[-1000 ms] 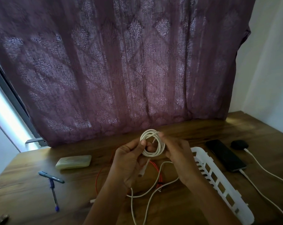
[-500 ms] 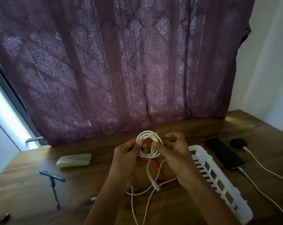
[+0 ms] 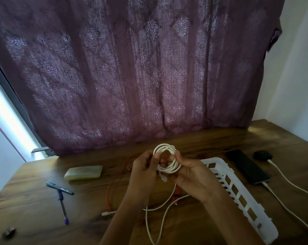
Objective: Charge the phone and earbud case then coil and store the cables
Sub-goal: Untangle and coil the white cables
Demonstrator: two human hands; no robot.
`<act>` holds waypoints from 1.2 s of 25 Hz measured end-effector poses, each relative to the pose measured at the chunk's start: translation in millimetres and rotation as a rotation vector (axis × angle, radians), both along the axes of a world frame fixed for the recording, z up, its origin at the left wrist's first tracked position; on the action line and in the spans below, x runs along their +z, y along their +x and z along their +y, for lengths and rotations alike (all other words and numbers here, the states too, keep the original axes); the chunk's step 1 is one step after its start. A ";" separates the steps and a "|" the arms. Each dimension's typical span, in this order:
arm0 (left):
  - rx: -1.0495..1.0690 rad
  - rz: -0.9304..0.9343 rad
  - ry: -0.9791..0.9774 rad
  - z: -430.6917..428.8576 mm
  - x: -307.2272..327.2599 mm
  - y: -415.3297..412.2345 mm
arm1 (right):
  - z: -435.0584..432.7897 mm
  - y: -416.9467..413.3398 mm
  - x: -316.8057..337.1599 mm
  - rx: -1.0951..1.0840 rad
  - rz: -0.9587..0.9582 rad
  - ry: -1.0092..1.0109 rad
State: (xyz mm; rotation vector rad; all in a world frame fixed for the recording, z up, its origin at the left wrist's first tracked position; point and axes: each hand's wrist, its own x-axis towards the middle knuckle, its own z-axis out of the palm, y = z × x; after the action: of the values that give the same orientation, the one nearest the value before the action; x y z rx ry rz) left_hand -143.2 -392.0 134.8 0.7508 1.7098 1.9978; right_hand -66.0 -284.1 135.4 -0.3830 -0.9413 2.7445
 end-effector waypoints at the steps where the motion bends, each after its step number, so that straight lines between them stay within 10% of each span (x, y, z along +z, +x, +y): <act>1: 0.003 0.008 0.001 0.5 -0.9 -0.3 | -0.5 -0.1 0.7 -0.008 -0.003 0.027; 13: -0.083 -0.032 -0.096 -2.8 1.0 -6.6 | 4.2 -8.2 2.5 -0.332 -0.051 0.336; 24: -0.027 -0.148 0.039 -1.9 -2.6 -10.8 | -2.8 -11.6 -25.3 -0.824 -0.118 1.428; 30: 0.018 -0.058 0.085 1.7 -0.1 -3.4 | -17.0 -14.7 -14.8 -0.605 -0.193 1.191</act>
State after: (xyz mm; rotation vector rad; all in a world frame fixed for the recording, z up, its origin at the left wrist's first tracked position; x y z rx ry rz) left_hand -146.6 -390.3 134.7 0.7009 1.6135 2.0953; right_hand -80.7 -301.1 120.7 -0.5479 -1.8742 1.2973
